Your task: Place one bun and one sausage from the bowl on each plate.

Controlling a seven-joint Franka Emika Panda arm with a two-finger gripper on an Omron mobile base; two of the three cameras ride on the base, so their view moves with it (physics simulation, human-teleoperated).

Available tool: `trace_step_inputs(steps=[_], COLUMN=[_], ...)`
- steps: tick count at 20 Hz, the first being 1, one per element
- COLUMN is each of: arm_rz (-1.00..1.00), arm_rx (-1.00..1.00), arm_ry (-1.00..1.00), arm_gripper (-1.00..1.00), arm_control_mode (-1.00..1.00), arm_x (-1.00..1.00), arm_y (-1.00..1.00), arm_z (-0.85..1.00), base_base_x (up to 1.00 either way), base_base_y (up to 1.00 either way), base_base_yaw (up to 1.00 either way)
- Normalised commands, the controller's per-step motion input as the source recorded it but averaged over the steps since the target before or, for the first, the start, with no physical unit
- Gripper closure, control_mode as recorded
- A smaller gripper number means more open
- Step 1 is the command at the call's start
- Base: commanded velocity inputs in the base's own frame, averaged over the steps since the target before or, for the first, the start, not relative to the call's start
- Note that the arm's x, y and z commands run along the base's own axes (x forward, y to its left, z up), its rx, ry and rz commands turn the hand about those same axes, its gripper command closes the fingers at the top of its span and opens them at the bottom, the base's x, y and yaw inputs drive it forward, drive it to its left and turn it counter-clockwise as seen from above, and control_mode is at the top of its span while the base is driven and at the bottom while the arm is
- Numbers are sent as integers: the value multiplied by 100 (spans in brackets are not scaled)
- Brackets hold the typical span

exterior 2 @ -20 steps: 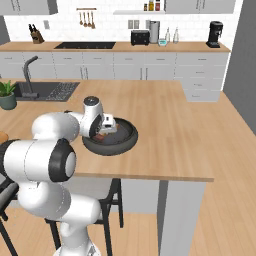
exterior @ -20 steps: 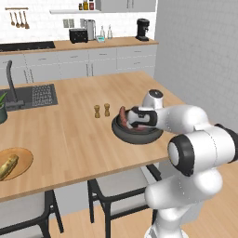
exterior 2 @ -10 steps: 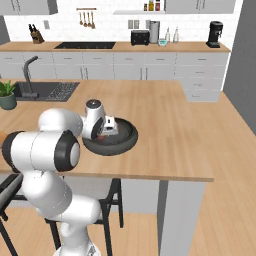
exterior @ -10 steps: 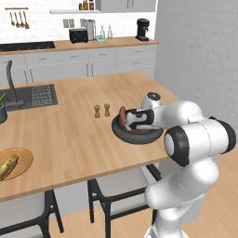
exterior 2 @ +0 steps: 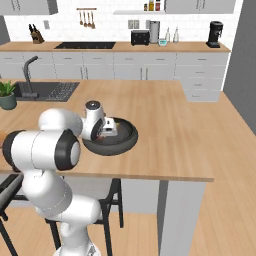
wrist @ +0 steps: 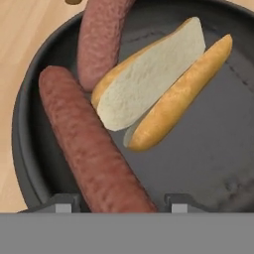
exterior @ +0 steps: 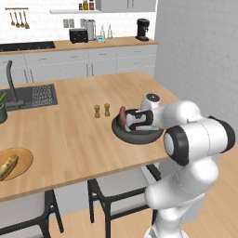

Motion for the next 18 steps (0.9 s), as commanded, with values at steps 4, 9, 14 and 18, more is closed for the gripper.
trace_step_inputs(steps=[4,9,14,18], arm_rz=[2,14,10,8], arm_rx=[0,0,0,0], arm_ry=[0,-12,-9,0], arm_gripper=[100,100,100,100], arm_control_mode=[-100,-100,-100,-100], arm_x=[-8,-36,-56,-85], arm_y=[4,0,0,0], arm_z=[0,59,86,50], base_base_x=[0,0,0,0], base_base_y=[0,0,0,0], base_base_yaw=[0,0,0,0])
